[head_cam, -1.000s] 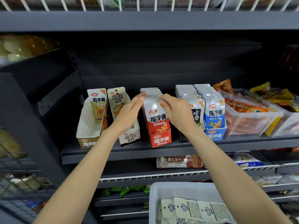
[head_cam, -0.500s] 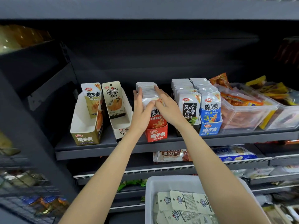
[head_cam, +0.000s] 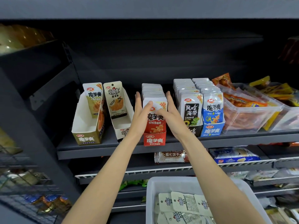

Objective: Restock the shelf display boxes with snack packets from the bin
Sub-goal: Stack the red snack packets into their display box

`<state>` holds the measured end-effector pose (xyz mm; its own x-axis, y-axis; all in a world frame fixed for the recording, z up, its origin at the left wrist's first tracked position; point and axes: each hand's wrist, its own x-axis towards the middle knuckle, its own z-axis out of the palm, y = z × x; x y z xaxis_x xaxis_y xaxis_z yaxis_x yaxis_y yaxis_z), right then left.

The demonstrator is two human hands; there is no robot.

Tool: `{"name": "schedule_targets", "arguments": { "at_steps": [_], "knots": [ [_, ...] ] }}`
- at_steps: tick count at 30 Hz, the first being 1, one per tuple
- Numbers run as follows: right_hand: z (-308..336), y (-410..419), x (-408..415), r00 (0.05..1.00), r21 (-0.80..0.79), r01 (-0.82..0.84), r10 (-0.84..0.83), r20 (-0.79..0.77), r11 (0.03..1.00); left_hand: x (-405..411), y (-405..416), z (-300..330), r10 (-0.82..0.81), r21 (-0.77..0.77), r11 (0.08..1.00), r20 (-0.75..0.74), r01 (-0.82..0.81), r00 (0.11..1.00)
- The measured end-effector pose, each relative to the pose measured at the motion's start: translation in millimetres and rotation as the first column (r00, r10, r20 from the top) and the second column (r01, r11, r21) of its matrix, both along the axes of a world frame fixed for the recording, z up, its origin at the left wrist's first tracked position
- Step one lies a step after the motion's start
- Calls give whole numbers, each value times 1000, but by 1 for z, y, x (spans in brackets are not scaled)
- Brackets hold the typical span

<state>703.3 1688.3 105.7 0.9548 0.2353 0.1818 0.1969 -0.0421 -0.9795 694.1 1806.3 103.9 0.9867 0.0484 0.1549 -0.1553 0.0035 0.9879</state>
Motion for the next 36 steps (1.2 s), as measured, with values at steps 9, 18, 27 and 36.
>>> {"name": "schedule_targets", "arguments": {
  "at_steps": [9,18,27,36],
  "knots": [
    [2,-1,23,961,-200,183,-132,244,963,15,3,6,41,119,991,145,-59,989],
    [21,16,49,990,-438,120,-71,126,891,48,14,17,68,581,811,37,-77,997],
    [26,21,73,986,-633,158,-151,66,758,64,8,21,80,499,866,-54,-42,995],
    [29,17,55,987,-253,153,-134,91,955,59,11,18,-1,200,980,-33,8,999]
  ]
}}
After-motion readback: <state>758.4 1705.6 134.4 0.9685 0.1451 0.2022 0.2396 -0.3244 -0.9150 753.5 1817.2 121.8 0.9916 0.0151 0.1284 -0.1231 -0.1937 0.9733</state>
